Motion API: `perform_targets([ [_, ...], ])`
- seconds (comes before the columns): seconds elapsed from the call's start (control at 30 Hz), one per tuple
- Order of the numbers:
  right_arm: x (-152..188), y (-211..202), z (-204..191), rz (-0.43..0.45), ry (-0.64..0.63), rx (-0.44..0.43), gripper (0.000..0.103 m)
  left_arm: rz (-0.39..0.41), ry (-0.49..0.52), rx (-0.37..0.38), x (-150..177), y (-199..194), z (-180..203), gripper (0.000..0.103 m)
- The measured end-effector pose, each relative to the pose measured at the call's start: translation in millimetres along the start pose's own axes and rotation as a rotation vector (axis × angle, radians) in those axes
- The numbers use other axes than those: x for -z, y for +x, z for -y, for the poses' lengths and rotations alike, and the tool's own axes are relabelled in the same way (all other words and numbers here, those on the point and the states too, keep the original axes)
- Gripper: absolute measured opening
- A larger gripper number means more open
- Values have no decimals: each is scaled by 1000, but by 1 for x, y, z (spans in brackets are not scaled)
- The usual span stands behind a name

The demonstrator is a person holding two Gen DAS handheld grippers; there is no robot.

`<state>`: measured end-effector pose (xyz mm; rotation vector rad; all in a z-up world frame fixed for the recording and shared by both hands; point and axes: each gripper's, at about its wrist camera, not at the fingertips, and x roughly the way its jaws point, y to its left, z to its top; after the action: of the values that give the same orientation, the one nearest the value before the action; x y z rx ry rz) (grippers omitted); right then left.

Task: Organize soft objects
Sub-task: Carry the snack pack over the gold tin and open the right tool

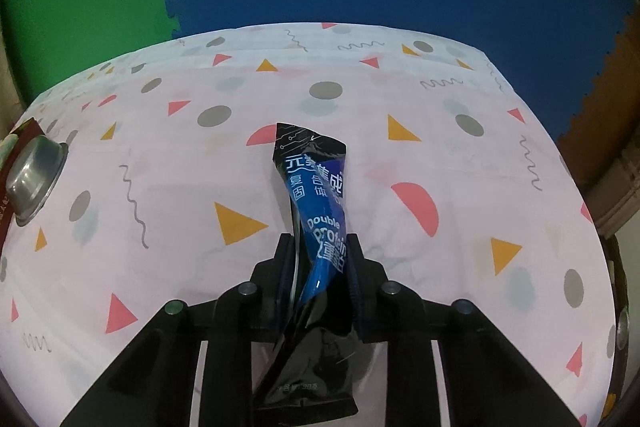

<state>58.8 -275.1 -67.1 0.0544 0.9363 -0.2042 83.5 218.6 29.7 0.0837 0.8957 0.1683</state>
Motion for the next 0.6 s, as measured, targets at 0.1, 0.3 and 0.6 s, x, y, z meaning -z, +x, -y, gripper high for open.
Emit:
perform_targets([
  [0.1,-2,-4,-6,-5,5,-8,22,6,-7,-16,7,-3,-2,35],
  [0.3,-8,-21,-39,5,-30,-57,22,21,-10,-31,15,-7,-4,35],
  [0.6,-19,-54,-137,32,-169,-203,22,2,-23,-5,20,-7,-9,35],
])
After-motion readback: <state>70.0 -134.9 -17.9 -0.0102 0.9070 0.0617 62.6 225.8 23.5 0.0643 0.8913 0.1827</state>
